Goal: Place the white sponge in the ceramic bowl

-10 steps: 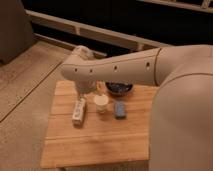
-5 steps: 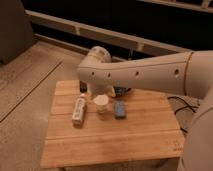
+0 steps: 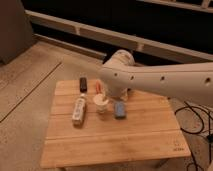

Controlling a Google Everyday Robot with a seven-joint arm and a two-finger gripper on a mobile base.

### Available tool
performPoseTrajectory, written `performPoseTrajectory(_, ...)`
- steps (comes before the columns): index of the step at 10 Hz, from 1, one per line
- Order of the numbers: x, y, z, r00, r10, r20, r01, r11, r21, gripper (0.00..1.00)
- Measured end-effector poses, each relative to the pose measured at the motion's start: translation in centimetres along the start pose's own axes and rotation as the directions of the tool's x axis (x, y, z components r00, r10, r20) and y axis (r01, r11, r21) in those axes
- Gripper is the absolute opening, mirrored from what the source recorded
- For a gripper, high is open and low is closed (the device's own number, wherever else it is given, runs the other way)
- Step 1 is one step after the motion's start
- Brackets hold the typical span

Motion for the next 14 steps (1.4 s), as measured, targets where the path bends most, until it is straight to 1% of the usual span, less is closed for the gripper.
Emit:
performPoseTrajectory(1,0.3,-1.5,0.2,1.000,0.010,-0.005,-0.010,1.000,-0.005,0.65)
performPoseTrajectory(3,0.7,-3.4,0.3,0.999,0.029,-0.014,-0.029,1.000,0.007,0.65)
performPoseTrajectory(6,0.7,-2.9,0.3,1.000,0.024,-0.016,-0.024,1.000,0.002,0.65)
performPoseTrajectory(7,0.3,-2.9,0.4,1.000,0.019,-0.010,-0.019,1.000,0.006,0.65)
performPoseTrajectory(8,-1.1,-2.3,0.7,1.000,0.000,0.005,0.000,1.000,0.013,0.65)
performPoseTrajectory(9,-2.2,-2.5,1.1,1.000,-0.009,0.011,0.009,1.000,0.024,0.65)
performPoseTrajectory(10,-2.8,-3.1,1.4,1.000,-0.004,0.009,0.003,0.999,0.036,0.65)
performPoseTrajectory(11,-3.2,-4.4,2.3,1.000,0.018,-0.002,-0.018,0.999,0.049,0.65)
performPoseTrajectory(12,-3.3,-4.8,2.7,1.000,0.029,-0.008,-0.029,0.998,0.051,0.65)
performPoseTrajectory(13,-3.4,-5.2,3.3,0.999,0.045,-0.017,-0.044,0.998,0.048,0.65)
performPoseTrajectory(14,-3.1,-5.4,4.5,0.997,0.070,-0.035,-0.069,0.997,0.027,0.65)
